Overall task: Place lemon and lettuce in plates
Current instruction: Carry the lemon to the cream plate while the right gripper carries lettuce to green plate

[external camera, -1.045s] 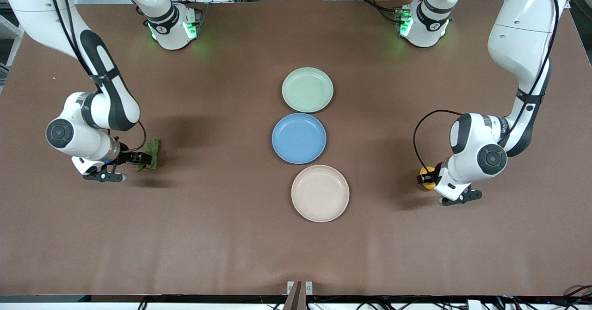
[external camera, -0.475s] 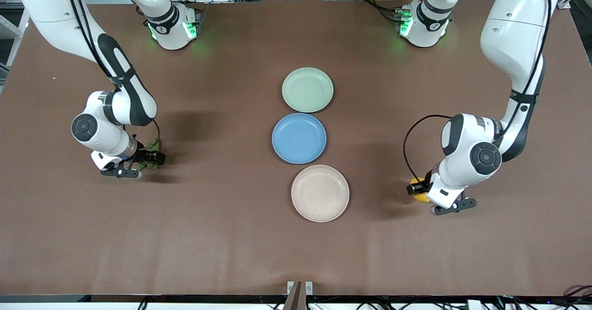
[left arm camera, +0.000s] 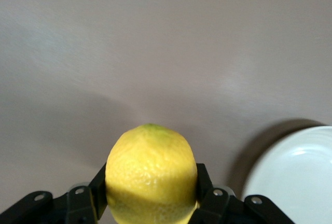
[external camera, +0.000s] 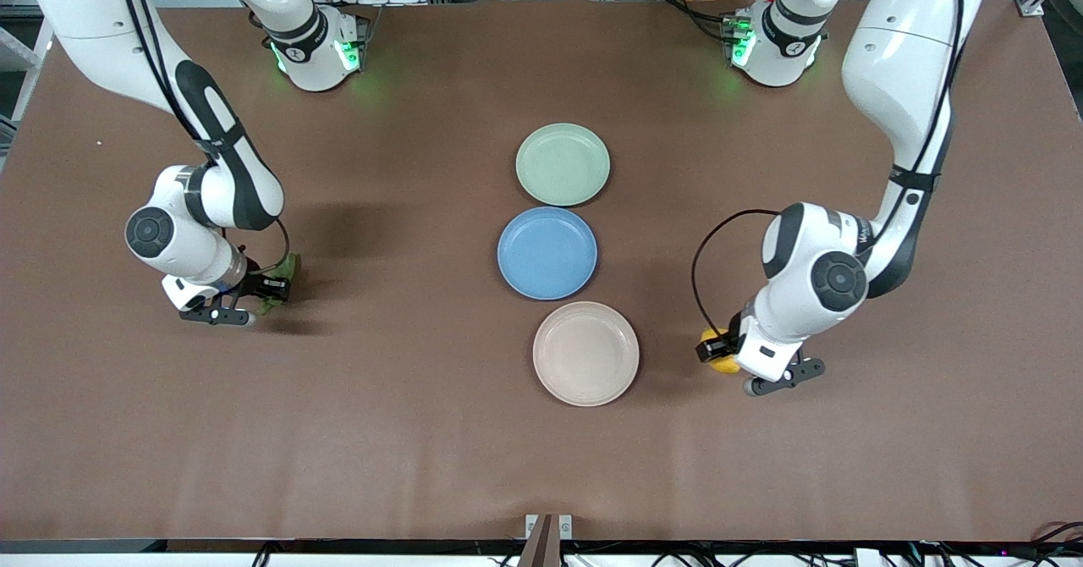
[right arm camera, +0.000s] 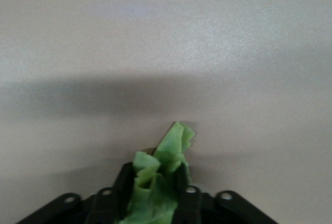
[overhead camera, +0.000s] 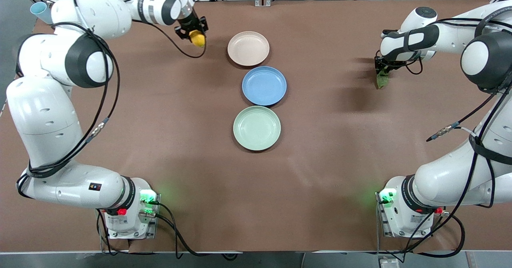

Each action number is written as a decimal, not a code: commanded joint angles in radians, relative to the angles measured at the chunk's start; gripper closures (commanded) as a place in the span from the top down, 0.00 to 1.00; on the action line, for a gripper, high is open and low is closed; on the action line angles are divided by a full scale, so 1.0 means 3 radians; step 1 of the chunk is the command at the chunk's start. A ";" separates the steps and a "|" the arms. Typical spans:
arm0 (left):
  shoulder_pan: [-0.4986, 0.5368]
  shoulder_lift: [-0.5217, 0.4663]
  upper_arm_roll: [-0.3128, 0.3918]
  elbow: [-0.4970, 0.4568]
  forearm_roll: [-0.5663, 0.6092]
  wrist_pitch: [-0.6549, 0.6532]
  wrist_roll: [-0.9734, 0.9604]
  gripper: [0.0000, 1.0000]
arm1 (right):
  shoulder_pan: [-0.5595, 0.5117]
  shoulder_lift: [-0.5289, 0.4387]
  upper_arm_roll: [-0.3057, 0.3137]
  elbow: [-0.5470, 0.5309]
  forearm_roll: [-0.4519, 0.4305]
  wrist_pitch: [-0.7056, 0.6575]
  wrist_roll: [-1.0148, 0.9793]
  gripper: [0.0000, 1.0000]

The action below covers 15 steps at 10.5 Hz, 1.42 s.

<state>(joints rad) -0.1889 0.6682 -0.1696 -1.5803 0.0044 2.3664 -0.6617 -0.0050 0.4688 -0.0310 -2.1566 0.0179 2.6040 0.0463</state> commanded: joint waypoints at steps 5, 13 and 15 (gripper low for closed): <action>-0.0602 0.0232 0.0064 0.0257 -0.0035 0.0609 -0.1121 0.00 | -0.0019 -0.0156 0.0011 0.0335 0.0027 -0.0863 0.0004 0.00; -0.1042 0.0498 0.0366 0.0344 -0.0030 0.1326 -0.1808 0.00 | 0.0058 -0.0167 0.0705 0.1436 0.0037 -0.2743 0.0035 0.00; -0.1104 0.0559 0.0376 0.0414 -0.0025 0.1352 -0.1829 0.06 | 0.0078 -0.0167 0.1027 0.1457 0.0037 -0.2779 0.0075 0.00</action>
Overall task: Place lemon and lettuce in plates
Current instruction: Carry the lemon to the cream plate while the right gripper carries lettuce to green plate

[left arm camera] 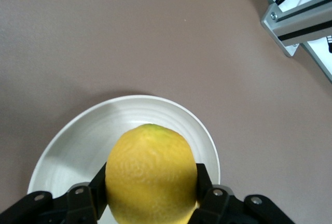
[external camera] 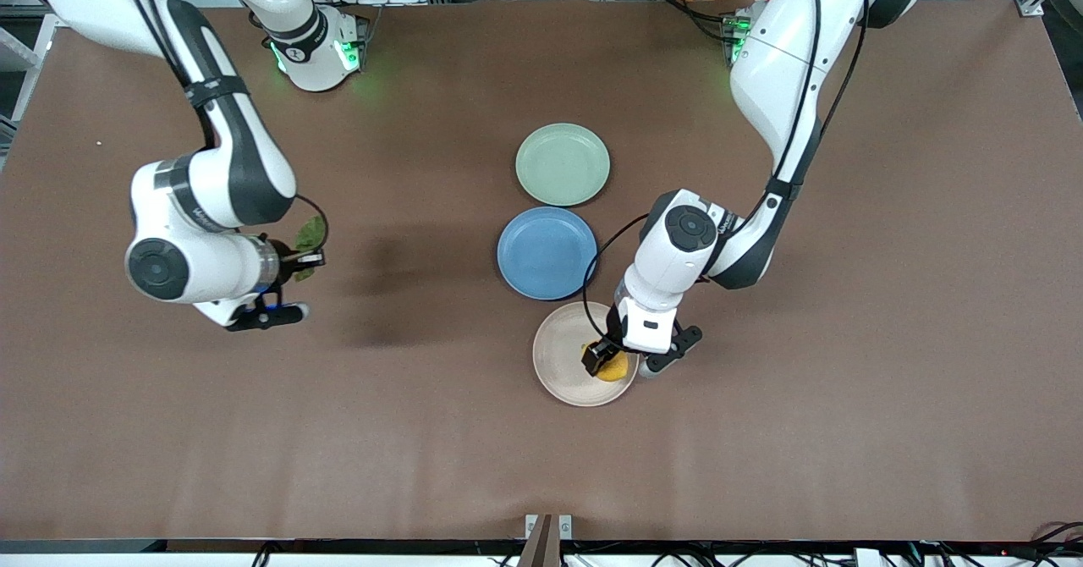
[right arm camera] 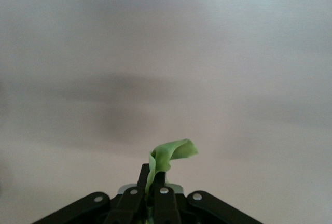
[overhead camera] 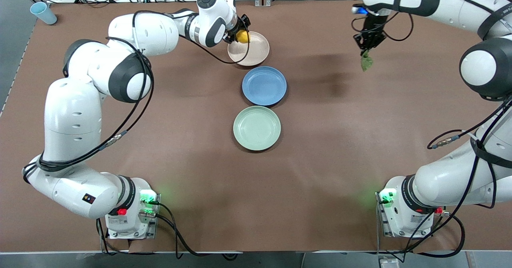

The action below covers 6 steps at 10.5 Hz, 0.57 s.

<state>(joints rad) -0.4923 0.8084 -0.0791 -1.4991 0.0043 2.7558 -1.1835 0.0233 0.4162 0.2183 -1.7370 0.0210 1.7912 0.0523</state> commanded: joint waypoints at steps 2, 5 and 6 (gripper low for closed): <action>-0.0255 0.0153 0.0257 0.0231 0.0011 0.0100 -0.0105 1.00 | 0.0162 0.0034 0.0336 0.0058 0.0052 -0.0065 0.0097 0.00; -0.0445 0.0123 0.0514 0.0206 0.0032 0.0079 -0.0095 1.00 | 0.0632 0.0111 0.0336 0.0053 0.0420 -0.0034 0.0122 0.00; -0.0440 0.0113 0.0514 0.0201 0.0037 0.0069 -0.0095 1.00 | 0.0780 0.0141 0.0331 0.0053 0.0552 -0.0034 0.0127 0.00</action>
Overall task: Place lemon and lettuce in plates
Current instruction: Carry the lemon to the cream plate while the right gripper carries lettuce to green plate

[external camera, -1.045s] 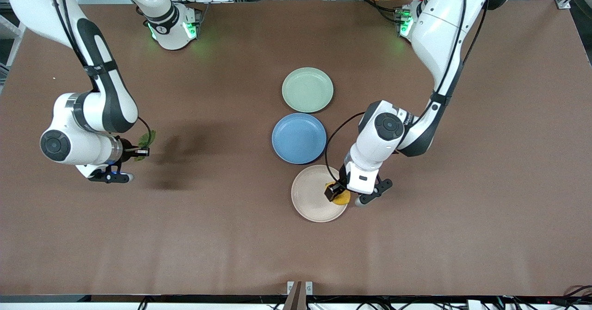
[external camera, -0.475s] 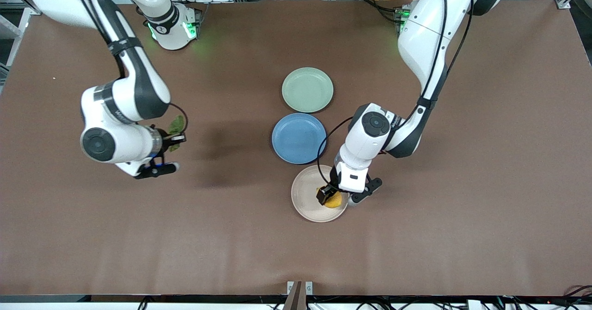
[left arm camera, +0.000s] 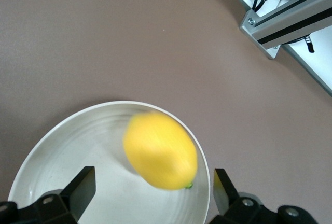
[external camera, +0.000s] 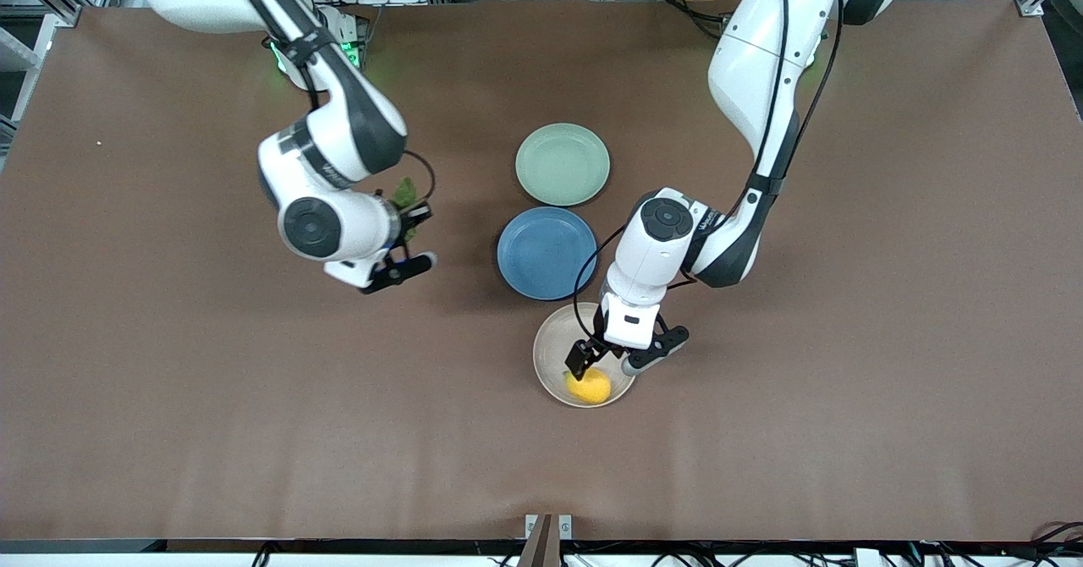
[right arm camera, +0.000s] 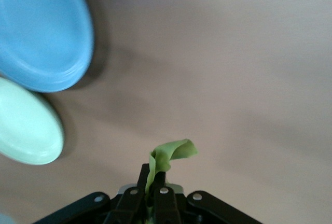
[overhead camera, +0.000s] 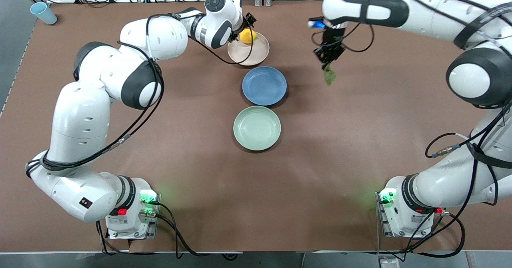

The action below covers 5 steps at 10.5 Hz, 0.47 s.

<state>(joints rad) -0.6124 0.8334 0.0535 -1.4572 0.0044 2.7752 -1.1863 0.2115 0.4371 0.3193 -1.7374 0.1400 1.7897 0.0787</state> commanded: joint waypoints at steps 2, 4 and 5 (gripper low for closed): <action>-0.0014 -0.0022 0.0138 0.0056 0.0168 -0.0183 -0.0060 1.00 | 0.0449 0.0163 -0.0006 0.0054 0.0315 0.0138 0.0217 0.00; 0.0062 -0.0068 0.0154 0.0056 0.0261 -0.0440 0.0042 1.00 | 0.0782 0.0317 -0.0006 0.0054 0.0316 0.0506 0.0661 0.00; 0.0103 -0.0098 0.0154 0.0066 0.0266 -0.0572 0.0119 1.00 | 0.0874 0.0383 -0.0006 0.0054 0.0316 0.0644 0.0764 0.00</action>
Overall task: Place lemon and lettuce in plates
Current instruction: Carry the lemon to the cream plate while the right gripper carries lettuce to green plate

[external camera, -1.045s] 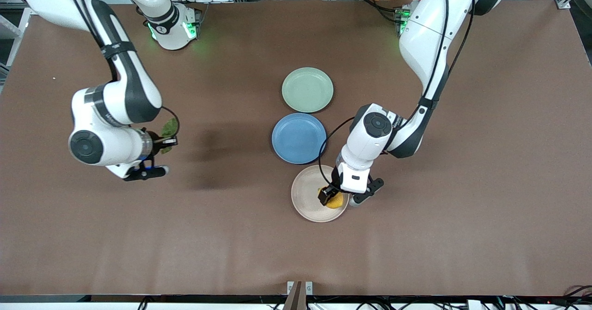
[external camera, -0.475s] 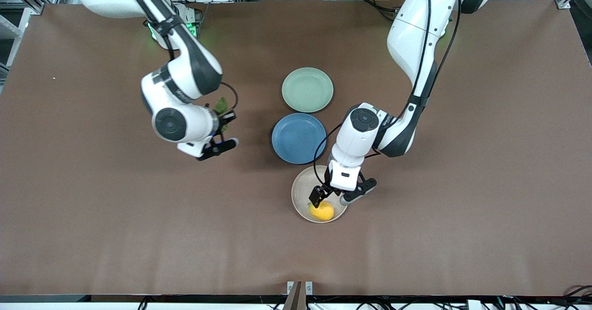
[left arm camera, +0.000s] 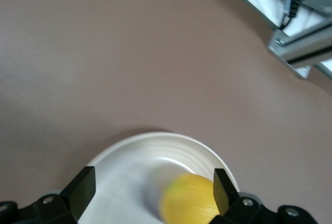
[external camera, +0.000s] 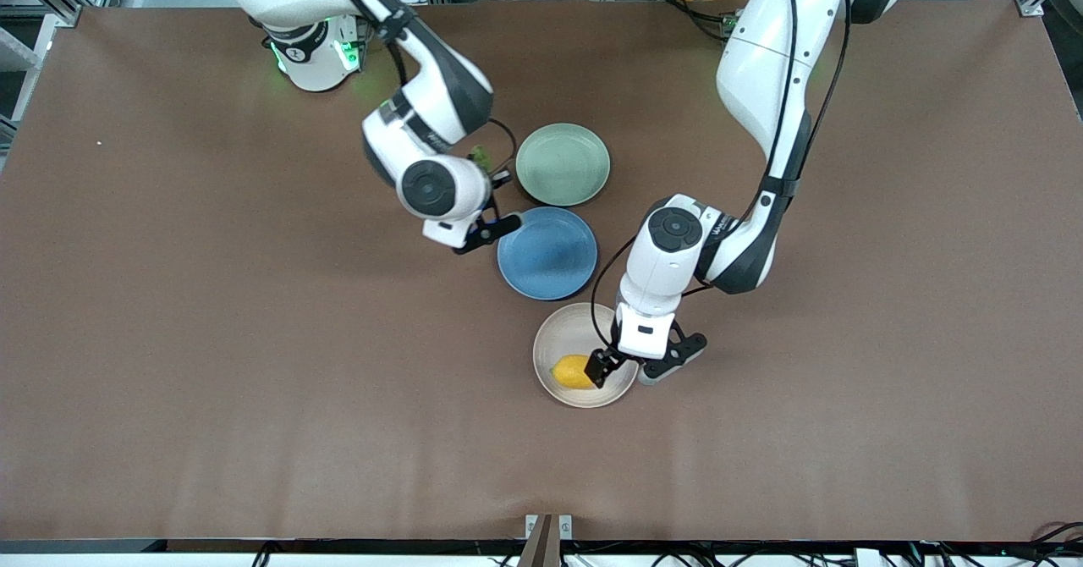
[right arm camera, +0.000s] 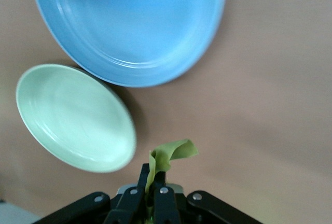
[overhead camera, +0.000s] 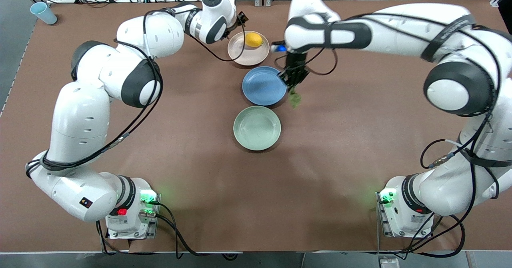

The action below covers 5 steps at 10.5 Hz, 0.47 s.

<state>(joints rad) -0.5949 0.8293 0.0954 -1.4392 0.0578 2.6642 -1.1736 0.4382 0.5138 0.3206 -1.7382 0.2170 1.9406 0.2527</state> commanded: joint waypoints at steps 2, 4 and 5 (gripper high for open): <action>0.0101 -0.0141 0.0014 0.0006 0.0088 -0.0433 0.0347 1.00 | 0.0257 0.0235 -0.0010 0.0057 0.0064 0.0336 0.0368 0.00; 0.0101 -0.0192 0.0040 0.0006 0.0083 -0.0485 0.0450 1.00 | 0.0390 0.0292 -0.0010 0.0057 0.0064 0.0419 0.0467 0.00; 0.0162 -0.0248 0.0050 0.0001 0.0088 -0.0515 0.0460 1.00 | 0.0476 0.0322 -0.0010 0.0057 0.0064 0.0480 0.0517 0.00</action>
<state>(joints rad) -0.5599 0.7940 0.1031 -1.4290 0.0602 2.5440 -1.0514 0.5472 0.5928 0.3201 -1.7378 0.2175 2.0693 0.3747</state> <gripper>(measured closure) 0.000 0.952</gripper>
